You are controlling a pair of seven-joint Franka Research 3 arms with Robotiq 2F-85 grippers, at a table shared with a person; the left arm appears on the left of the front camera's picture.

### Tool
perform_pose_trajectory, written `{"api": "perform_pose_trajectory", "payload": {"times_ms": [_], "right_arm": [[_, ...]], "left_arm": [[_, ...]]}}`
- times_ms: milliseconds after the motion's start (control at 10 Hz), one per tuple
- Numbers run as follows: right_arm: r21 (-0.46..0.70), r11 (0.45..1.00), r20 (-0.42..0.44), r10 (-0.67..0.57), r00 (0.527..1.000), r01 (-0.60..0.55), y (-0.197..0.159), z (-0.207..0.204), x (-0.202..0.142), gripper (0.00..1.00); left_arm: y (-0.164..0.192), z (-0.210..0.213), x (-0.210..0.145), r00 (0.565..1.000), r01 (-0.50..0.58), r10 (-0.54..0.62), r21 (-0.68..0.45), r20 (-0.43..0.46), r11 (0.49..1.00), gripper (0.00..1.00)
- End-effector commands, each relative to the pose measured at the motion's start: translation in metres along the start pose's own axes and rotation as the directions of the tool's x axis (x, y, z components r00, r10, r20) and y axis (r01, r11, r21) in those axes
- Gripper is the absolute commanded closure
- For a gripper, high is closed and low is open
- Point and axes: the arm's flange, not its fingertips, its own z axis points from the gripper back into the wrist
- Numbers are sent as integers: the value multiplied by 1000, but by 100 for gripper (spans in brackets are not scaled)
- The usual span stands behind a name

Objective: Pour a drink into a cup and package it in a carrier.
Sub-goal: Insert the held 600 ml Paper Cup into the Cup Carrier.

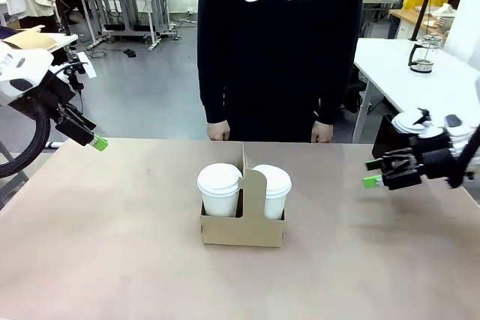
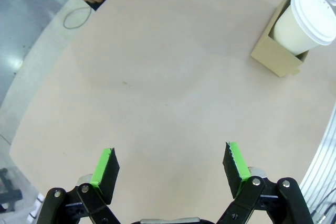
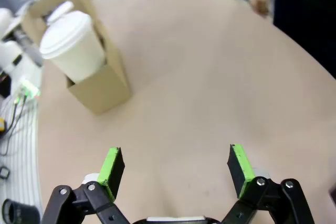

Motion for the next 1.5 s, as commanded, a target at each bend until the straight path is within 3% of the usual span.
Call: {"api": "perform_pose_trajectory", "payload": {"times_ms": [0, 400, 500, 600, 1400], "right_arm": [[-167, 981, -18, -107, 994, 103, 21, 15, 1, 0], [-275, 952, -9, -145, 989, 137, 28, 28, -7, 0], [-353, 927, 10, -134, 991, 129, 22, 23, -3, 0], [-242, 964, -19, -115, 993, 107, 0, 34, 2, 0], [-242, 964, -19, -115, 993, 107, 0, 34, 2, 0]], "left_arm": [[-1, 1, 0, 1000, -15, 15, -10, 16, 1000, 0], [-1, 1, 0, 1000, -15, 15, -10, 16, 1000, 0], [-1, 1, 0, 1000, -15, 15, -10, 16, 1000, 0], [-1, 1, 0, 1000, -15, 15, -10, 16, 1000, 0], [-1, 1, 0, 1000, -15, 15, -10, 16, 1000, 0]]}}
